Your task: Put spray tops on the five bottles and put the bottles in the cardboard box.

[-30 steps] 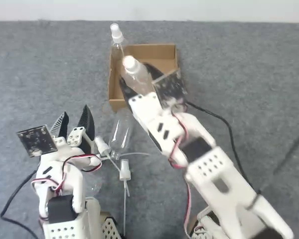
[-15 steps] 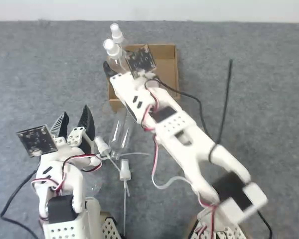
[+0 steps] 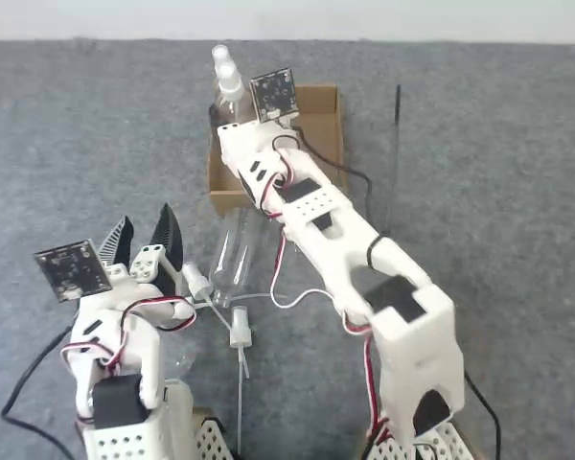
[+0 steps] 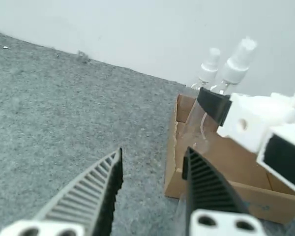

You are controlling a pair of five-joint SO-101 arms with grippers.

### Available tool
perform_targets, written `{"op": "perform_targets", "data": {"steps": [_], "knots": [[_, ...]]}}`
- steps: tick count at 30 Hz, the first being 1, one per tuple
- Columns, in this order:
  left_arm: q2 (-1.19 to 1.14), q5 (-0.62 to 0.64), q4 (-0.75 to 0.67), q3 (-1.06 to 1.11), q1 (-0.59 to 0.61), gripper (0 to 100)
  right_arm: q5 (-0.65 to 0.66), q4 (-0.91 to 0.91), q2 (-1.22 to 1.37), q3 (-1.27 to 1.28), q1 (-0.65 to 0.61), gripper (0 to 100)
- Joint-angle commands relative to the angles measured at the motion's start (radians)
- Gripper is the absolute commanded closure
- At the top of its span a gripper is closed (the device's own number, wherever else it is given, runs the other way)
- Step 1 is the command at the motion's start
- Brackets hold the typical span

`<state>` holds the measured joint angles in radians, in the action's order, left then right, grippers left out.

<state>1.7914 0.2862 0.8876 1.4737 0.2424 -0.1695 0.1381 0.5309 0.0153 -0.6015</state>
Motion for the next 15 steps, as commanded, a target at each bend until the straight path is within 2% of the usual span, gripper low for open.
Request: {"op": "perform_targets", "data": {"steps": [1,15], "knots": [[0.011,0.008,-0.031,-0.012,0.005,82,-0.011,0.027,0.036,-0.127,0.012,90.1],[0.011,0.008,-0.041,-0.012,0.003,82,-0.011,0.027,0.266,-0.325,0.008,90.1]]}}
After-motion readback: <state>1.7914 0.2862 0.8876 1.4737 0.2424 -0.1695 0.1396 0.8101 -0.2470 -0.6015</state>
